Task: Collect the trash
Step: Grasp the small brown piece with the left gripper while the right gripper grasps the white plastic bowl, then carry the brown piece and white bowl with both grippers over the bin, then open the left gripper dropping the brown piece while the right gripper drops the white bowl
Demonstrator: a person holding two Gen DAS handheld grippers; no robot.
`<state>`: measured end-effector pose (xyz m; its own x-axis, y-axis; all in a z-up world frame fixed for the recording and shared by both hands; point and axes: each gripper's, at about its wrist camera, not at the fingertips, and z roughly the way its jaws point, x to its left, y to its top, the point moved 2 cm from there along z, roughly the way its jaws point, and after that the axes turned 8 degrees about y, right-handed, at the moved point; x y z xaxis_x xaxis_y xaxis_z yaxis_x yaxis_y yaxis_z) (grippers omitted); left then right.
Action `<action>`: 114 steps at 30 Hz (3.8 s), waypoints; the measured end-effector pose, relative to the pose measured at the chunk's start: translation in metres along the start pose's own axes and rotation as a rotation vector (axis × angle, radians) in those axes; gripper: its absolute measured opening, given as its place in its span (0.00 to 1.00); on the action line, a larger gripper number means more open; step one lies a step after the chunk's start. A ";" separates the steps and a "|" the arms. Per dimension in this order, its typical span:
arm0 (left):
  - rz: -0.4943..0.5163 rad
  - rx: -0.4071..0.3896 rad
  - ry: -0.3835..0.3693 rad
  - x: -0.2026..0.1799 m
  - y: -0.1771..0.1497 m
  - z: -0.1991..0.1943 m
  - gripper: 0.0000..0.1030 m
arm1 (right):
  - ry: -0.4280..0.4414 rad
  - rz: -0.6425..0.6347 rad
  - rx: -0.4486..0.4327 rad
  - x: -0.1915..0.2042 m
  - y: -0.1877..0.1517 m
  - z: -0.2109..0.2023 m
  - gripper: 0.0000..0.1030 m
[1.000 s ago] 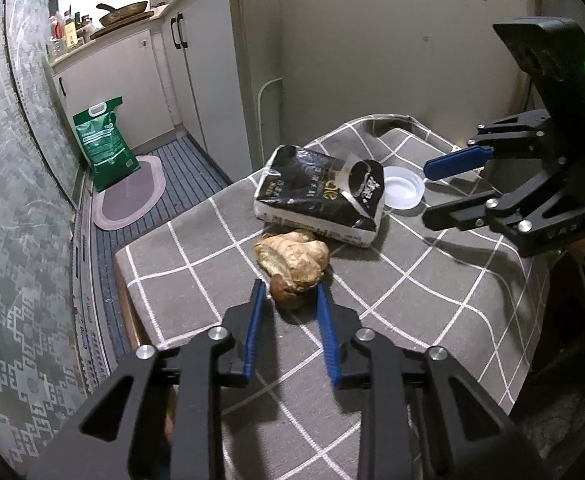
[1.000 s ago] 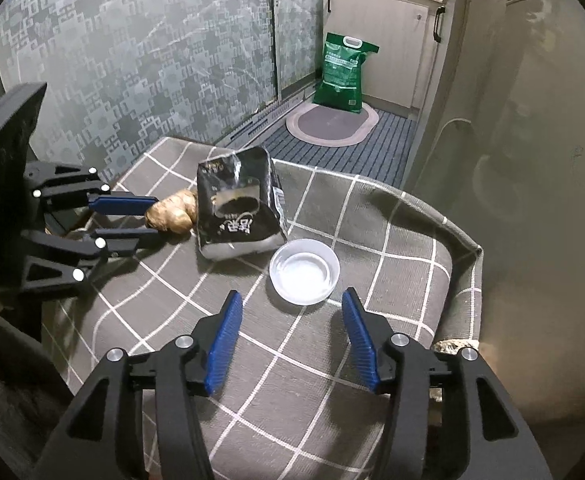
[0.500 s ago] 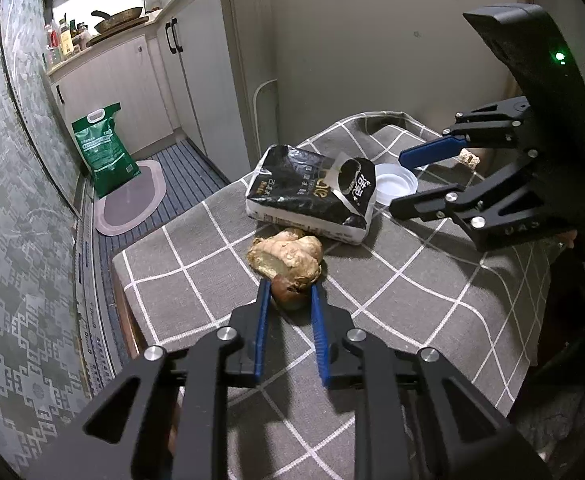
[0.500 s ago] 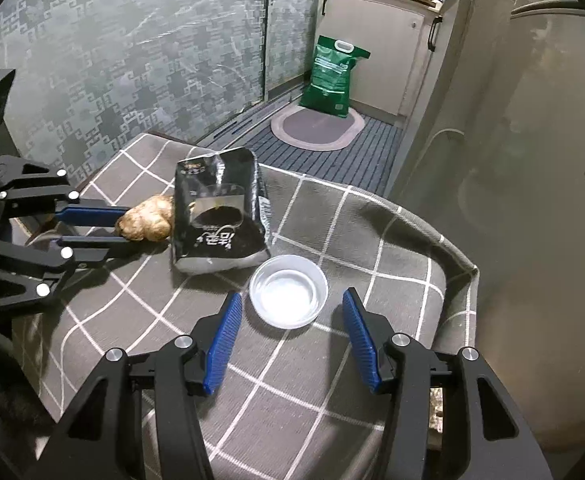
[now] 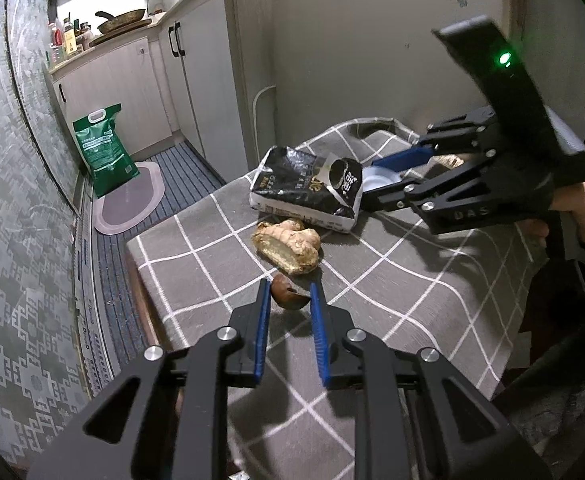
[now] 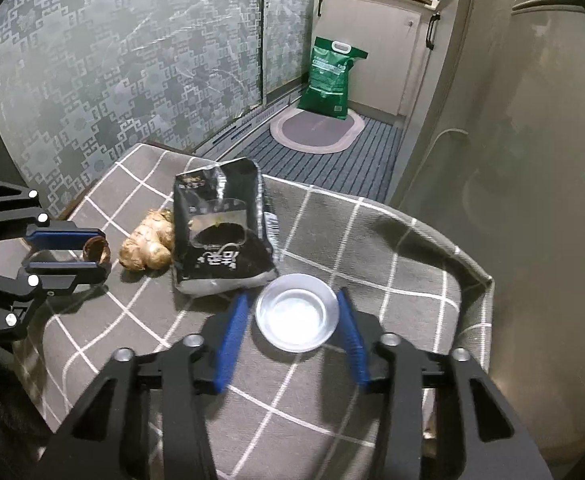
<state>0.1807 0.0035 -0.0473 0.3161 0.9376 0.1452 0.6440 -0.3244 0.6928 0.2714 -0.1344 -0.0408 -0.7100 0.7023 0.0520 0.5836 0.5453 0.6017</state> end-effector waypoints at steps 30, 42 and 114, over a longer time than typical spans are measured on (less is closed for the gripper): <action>-0.144 -0.007 0.106 0.057 -0.050 -0.061 0.21 | 0.150 -0.042 0.006 0.104 0.028 -0.021 0.38; -0.298 0.102 0.193 0.105 -0.100 -0.061 0.21 | 0.217 -0.095 -0.013 0.156 0.054 -0.010 0.38; -0.458 0.065 0.286 0.162 -0.156 -0.141 0.20 | 0.295 -0.168 0.357 0.298 0.020 0.162 0.38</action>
<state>0.0330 0.2240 -0.0323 -0.2028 0.9787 0.0313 0.7157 0.1263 0.6869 0.1354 0.1606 -0.1423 -0.8570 0.4601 0.2320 0.5136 0.7989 0.3130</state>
